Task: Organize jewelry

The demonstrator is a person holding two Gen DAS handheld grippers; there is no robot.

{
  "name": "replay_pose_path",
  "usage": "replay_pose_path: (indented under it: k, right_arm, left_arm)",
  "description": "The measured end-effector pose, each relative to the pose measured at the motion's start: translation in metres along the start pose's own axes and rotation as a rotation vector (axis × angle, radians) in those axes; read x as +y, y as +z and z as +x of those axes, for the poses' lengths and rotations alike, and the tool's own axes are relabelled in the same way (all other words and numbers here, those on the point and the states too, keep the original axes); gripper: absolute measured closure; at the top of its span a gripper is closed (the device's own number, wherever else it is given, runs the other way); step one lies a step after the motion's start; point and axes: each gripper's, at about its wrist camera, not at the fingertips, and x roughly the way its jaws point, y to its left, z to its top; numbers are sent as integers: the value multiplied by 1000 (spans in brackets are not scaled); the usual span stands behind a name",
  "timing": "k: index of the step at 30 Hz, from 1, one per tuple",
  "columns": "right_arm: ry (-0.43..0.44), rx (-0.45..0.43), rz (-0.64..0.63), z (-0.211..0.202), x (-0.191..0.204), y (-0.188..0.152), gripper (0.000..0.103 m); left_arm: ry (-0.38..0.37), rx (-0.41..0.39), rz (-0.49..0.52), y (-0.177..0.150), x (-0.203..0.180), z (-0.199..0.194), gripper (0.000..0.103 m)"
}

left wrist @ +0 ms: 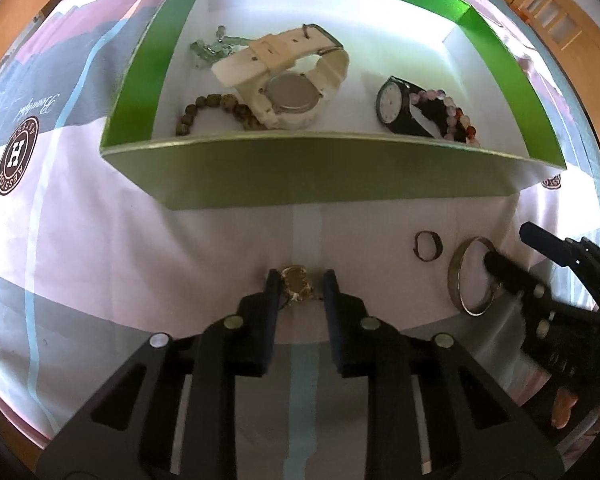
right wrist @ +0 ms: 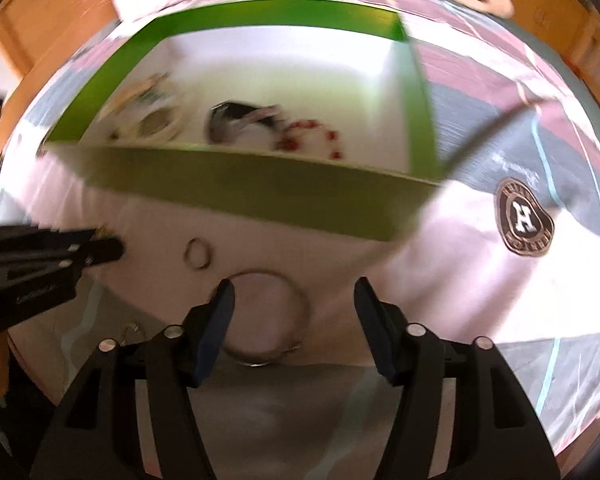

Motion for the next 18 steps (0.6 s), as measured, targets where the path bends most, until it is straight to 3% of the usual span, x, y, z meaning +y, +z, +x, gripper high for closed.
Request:
replay_pose_path:
  k: [3, 6, 9, 10, 12, 14, 16, 18]
  right_arm:
    - [-11, 26, -31, 7, 7, -5, 58]
    - [-35, 21, -100, 14, 23, -5, 63]
    - [-27, 14, -149, 14, 34, -7, 82]
    - [-7, 19, -154, 14, 37, -7, 97]
    - [-18, 14, -185, 12, 43, -9, 100]
    - [-12, 10, -187, 10, 46, -11, 100]
    - [-3, 6, -172, 8, 44, -10, 100]
    - [-1, -3, -161, 5, 42, -9, 100]
  left_arm:
    - [-4, -2, -10, -1, 2, 0, 81]
    - [-7, -10, -8, -2, 3, -2, 71]
    - [-6, -14, 1, -3, 3, -2, 63]
    - [-6, -14, 1, -3, 1, -1, 62]
    - [-5, -17, 3, -2, -1, 0, 61]
    - [2, -23, 5, -2, -1, 1, 66]
    - [33, -31, 2, -1, -2, 1, 83]
    - [24, -32, -15, 2, -3, 2, 85]
